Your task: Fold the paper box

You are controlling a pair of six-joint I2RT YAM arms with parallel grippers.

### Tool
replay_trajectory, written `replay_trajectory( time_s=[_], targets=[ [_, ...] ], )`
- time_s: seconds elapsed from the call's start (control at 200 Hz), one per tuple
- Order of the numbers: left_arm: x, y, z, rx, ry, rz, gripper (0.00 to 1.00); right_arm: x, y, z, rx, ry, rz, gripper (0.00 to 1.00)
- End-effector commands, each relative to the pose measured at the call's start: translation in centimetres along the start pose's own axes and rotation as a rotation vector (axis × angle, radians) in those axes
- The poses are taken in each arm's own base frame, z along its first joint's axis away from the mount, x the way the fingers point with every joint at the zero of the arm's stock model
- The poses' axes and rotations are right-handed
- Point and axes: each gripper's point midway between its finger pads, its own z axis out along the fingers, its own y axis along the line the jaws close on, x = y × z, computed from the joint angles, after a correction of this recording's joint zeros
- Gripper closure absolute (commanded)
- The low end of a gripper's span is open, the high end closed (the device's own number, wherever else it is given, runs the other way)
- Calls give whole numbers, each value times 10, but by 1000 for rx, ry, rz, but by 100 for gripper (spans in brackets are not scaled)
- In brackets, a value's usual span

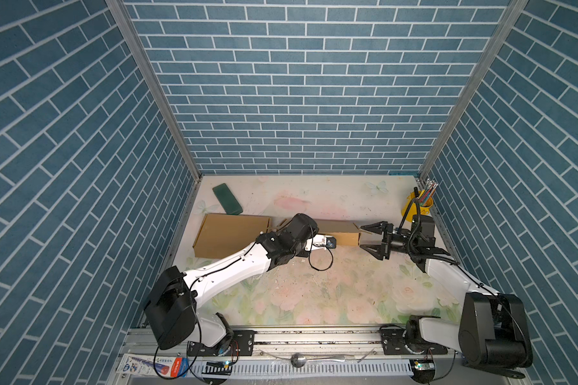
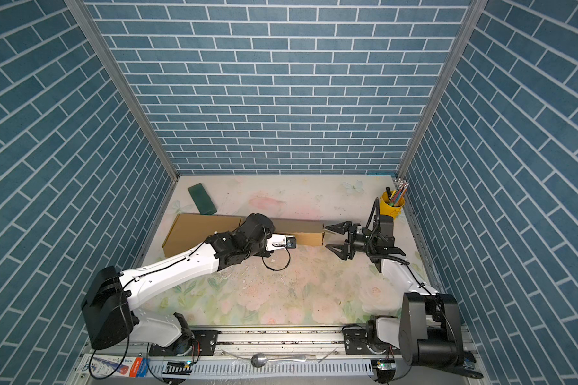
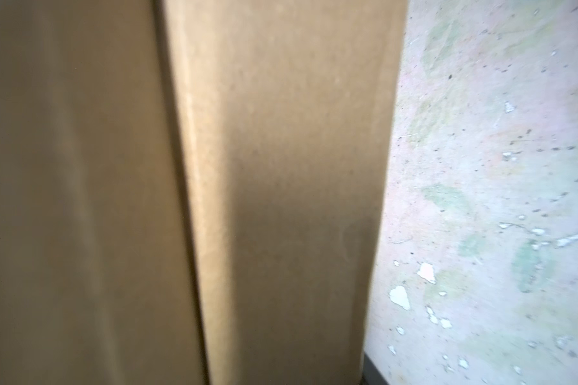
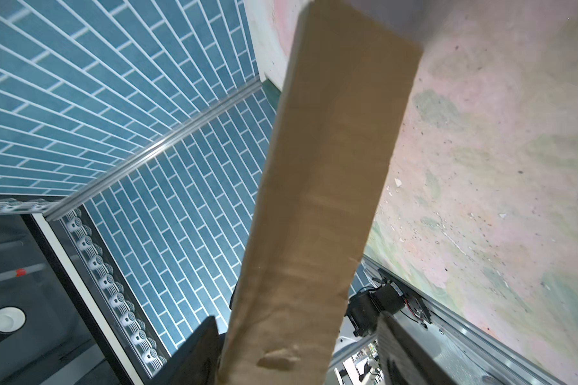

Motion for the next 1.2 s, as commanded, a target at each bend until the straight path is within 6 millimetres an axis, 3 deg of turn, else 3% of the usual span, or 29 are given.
replay_trajectory(
  time_s=[0.0,0.21,0.465,0.71,0.85,1.195],
  targets=[
    [8,-16,-6,159,48,-80,51,-5,33,-16,-24,-42,-126,25],
    [0,-30,-16,419,104,-175,50,-29,52,-47,155,-247,-446,26],
    [-14,-42,-18,646,131,-254,50,-14,55,-62,228,-325,-789,25],
    [-14,-46,4,752,154,-307,51,10,29,-47,322,-210,-926,25],
    [-14,-49,13,774,168,-305,51,5,13,-43,414,-192,-929,28],
    [-13,-53,20,782,174,-295,52,3,9,-8,408,-109,-925,41]
  ],
)
